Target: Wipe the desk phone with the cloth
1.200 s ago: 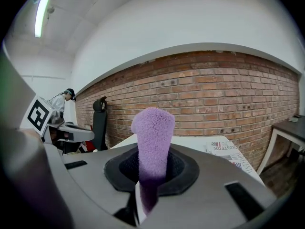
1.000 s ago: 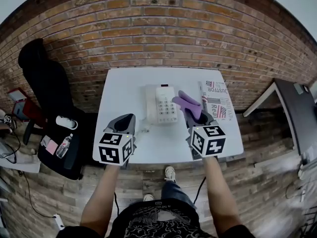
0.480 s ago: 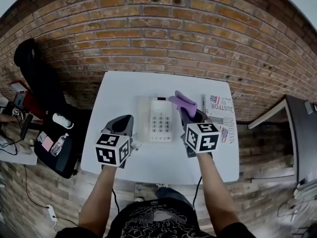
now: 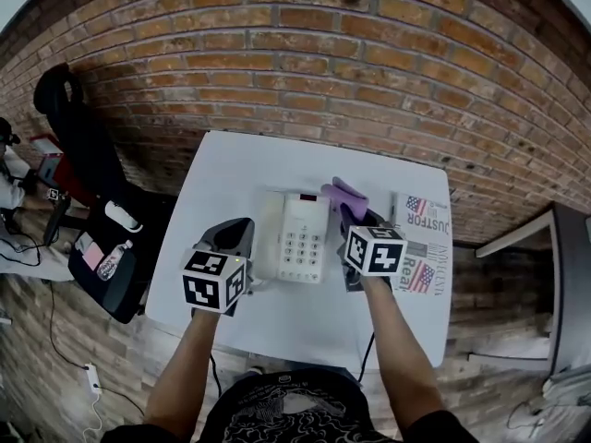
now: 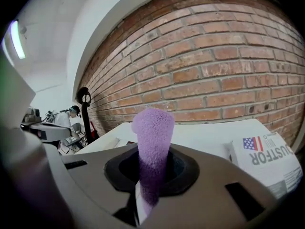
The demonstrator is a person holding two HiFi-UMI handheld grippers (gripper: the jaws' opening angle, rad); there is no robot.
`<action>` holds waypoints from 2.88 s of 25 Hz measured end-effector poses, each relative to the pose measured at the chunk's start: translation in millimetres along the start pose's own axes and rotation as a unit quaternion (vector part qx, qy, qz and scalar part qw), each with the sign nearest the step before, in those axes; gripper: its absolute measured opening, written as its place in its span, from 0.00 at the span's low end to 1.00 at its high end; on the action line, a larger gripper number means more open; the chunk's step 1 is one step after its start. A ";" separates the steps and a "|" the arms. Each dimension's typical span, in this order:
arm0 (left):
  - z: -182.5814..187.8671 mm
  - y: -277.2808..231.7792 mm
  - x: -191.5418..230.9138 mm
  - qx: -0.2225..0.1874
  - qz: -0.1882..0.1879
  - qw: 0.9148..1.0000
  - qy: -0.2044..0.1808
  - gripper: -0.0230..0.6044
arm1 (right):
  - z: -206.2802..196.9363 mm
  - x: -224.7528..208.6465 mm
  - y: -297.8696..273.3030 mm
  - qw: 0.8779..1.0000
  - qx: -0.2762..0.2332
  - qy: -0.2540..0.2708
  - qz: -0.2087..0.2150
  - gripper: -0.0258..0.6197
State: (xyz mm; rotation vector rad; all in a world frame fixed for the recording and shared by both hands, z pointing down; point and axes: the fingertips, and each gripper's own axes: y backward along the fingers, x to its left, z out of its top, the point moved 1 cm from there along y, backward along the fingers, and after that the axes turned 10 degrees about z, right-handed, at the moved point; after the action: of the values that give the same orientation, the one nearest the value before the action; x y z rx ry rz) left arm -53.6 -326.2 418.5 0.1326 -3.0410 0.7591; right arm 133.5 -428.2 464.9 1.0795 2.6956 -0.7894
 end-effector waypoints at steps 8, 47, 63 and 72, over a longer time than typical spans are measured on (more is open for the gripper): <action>-13.4 -10.9 -3.6 0.019 0.002 1.000 0.002 0.05 | -19.4 -3.4 -25.9 0.998 0.017 -0.047 0.028 0.11; -65.9 61.9 8.5 0.025 -0.064 0.998 -0.005 0.05 | -99.4 70.1 45.8 0.995 0.023 -0.094 -0.005 0.11; -94.6 106.5 9.8 0.027 -0.077 0.997 -0.012 0.05 | -132.5 102.8 73.2 0.987 -0.012 -0.157 -0.015 0.11; -105.0 124.5 14.7 0.025 -0.078 0.997 -0.011 0.05 | -140.5 130.0 69.7 0.983 -0.033 -0.183 -0.002 0.11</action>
State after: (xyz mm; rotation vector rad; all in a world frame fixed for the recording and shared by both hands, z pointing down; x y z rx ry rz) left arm -80.3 -168.6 453.1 0.3759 -2.9884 0.8271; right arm 94.7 -234.9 515.9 0.8212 2.3964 -0.8033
